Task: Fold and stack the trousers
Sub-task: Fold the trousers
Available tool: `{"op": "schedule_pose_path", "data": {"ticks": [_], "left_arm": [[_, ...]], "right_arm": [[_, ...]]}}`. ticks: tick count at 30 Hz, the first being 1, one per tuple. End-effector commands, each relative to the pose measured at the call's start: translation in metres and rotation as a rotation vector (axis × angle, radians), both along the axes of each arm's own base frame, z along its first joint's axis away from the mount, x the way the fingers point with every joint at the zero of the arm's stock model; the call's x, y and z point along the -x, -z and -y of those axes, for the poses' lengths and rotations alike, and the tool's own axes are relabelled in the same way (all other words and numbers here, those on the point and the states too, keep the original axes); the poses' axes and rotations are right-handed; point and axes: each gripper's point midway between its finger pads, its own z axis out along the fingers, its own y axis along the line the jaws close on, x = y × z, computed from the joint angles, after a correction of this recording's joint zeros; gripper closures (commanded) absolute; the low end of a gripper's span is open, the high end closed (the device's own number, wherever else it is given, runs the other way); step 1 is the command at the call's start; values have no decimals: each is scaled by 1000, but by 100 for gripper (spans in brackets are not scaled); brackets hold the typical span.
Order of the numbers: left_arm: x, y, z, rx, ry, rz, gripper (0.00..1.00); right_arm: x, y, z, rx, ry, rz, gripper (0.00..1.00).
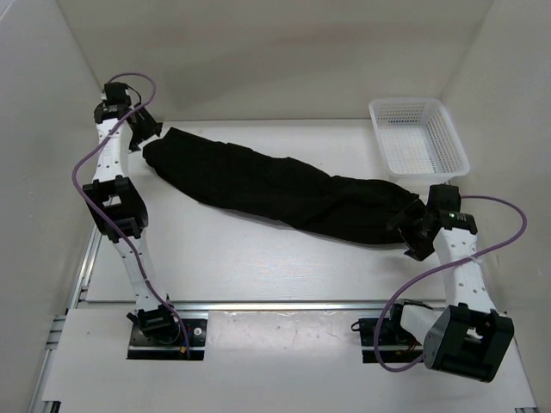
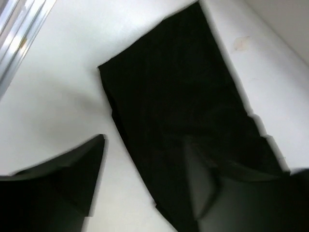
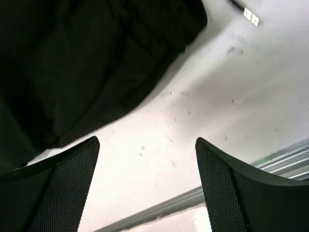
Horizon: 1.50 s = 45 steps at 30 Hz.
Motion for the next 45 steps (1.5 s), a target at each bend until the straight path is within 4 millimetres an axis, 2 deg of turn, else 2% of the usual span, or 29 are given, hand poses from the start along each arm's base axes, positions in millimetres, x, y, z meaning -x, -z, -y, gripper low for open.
{"op": "schedule_pose_path", "data": {"ticks": [1, 3, 5, 7, 9, 10, 14, 16, 18, 19, 21, 22, 23, 24, 26, 27, 29, 30, 32, 33, 34, 35, 36, 37, 38, 39, 41, 43, 45], "left_arm": [[21, 57, 2, 63, 4, -171, 16], [22, 76, 9, 109, 14, -209, 8], [22, 98, 11, 133, 11, -250, 7], [18, 112, 11, 142, 3, -266, 6], [11, 115, 12, 156, 2, -256, 6], [8, 127, 11, 160, 1, -272, 6], [-3, 132, 18, 176, 24, -257, 4], [-12, 127, 18, 179, 32, -230, 5], [-18, 135, 19, 192, 29, -228, 8], [-23, 132, 23, 188, 39, -215, 18], [-24, 140, 25, 204, 36, -223, 28], [-26, 143, 30, 204, 45, -225, 39], [-26, 143, 30, 204, 46, -225, 70], [-26, 143, 30, 204, 46, -225, 87], [-21, 152, 30, 202, 38, -252, 90], [-22, 141, 27, 185, 31, -233, 90], [-17, 137, 19, 146, 3, -242, 90], [-14, 120, 8, 125, -22, -218, 90], [-2, 112, -14, 97, -76, -225, 90], [3, 96, -22, 93, -105, -202, 90], [12, 96, -37, 99, -134, -212, 90], [16, 94, -41, 107, -141, -210, 90], [21, 83, -46, 105, -153, -196, 90], [27, 81, -50, 108, -162, -201, 90], [41, 91, -54, 105, -174, -241, 90], [45, 80, -55, 93, -179, -224, 90], [63, 94, -53, 85, -193, -278, 90], [75, 89, -53, 69, -204, -283, 90], [88, 97, -50, 68, -210, -318, 90]], "right_arm": [[12, 2, -19, -98, 4, -7, 15], [11, 13, -21, -118, 10, -14, 15], [10, 27, -26, -156, 20, -41, 15], [-6, 32, -28, -179, 14, -7, 15], [-16, 37, -26, -177, 13, 2, 15], [-28, 40, -24, -176, 13, 11, 17], [-54, 33, -14, -129, -8, 47, 17], [-61, 35, -9, -111, 1, 49, 17], [-64, 46, -6, -109, 20, 21, 20], [-67, 50, -2, -106, 43, 19, 20], [-70, 62, -2, -117, 57, -8, 29], [-69, 68, -2, -118, 57, -18, 33], [-71, 70, -2, -122, 65, -16, 46], [-73, 73, 1, -113, 82, -18, 53], [-72, 78, 3, -106, 87, -34, 67], [-69, 79, 2, -102, 77, -46, 84], [-68, 72, 15, -50, 101, -37, 100], [-65, 68, 20, -33, 105, -44, 100], [-64, 54, 33, -3, 124, -13, 100], [-58, 50, 37, 9, 132, -19, 100], [-55, 42, 46, 23, 163, 1, 100], [-52, 38, 50, 29, 164, 5, 100], [-45, 36, 51, 32, 166, -8, 100], [-41, 34, 55, 41, 180, -11, 100], [-39, 28, 54, 44, 180, 2, 100], [-30, 32, 51, 38, 179, -24, 100], [-18, 33, 47, 36, 179, -35, 100], [-7, 33, 42, 16, 194, -43, 100], [2, 34, 38, 7, 205, -59, 100]]}}
